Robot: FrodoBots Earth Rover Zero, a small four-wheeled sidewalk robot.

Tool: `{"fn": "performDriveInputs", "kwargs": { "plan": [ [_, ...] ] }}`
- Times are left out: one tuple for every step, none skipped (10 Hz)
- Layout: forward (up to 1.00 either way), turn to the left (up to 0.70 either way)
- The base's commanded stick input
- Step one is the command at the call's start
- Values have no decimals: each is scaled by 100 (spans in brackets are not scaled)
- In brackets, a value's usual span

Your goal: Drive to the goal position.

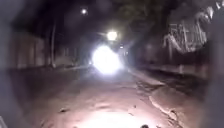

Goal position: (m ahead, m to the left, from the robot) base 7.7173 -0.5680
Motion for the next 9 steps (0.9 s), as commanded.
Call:
{"fn": "performDriveInputs", "kwargs": {
  "plan": [
    [70, 0],
    [70, 0],
    [70, 0],
    [70, 0],
    [70, 0],
    [70, 0],
    [70, 0],
    [70, 0],
    [70, 0]
  ]
}}
